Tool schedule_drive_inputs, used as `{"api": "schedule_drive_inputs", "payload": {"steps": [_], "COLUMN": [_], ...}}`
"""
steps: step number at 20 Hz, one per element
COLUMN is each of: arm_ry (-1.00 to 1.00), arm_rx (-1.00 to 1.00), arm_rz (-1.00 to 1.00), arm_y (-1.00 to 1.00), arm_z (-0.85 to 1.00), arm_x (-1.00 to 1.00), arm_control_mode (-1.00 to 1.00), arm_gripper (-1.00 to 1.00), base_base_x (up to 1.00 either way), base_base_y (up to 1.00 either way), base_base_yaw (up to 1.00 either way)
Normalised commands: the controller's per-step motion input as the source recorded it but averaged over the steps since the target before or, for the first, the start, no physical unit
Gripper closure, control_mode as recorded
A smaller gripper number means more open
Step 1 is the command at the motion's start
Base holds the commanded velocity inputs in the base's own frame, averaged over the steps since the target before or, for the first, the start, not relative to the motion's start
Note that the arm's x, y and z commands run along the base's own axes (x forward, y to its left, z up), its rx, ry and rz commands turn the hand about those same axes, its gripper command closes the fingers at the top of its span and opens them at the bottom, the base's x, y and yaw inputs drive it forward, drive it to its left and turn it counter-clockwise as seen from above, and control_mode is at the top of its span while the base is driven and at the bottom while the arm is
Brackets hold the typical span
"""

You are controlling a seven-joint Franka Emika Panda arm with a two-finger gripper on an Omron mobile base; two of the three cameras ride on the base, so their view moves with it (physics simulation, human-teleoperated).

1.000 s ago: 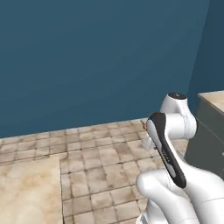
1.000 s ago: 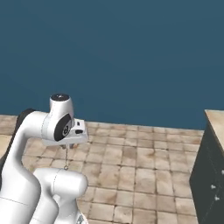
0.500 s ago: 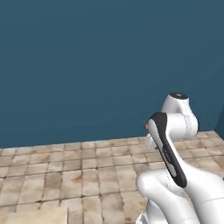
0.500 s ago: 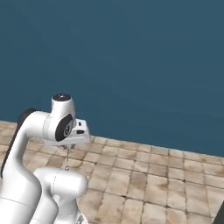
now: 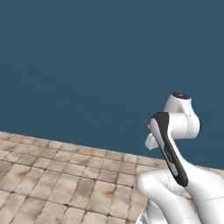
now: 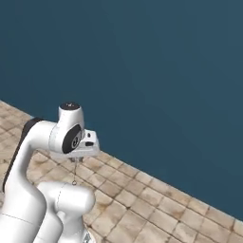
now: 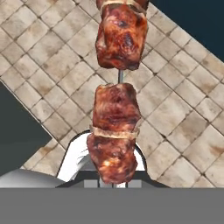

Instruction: Place the cold items (bell pepper and orange) from the fridge in one tupperware on the dining counter. Place the warm items (kebab skewer and hot dog) in the stove area in another tupperware.

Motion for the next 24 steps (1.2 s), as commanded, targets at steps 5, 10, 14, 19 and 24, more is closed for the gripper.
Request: {"api": "schedule_drive_inputs", "payload": {"steps": [5,10,14,19,24], "arm_ry": [0.0,0.0,0.0,0.0,0.0], "arm_rx": [0.0,0.0,0.0,0.0,0.0], "arm_rz": [0.0,0.0,0.0,0.0,0.0], "arm_y": [0.0,0.0,0.0,0.0,0.0], "arm_z": [0.0,0.0,0.0,0.0,0.0], "arm_x": [0.0,0.0,0.0,0.0,0.0], "arm_control_mode": [1.0,1.0,1.0,1.0,1.0], "arm_gripper": [1.0,1.0,1.0,1.0,1.0], "base_base_x": [0.67,1.0,1.0,1.0,1.0], "base_base_y": [-0.03,-0.23,-0.14,-0.05,-0.1], "base_base_yaw": [0.49,0.72,0.79,0.82,0.79]}}
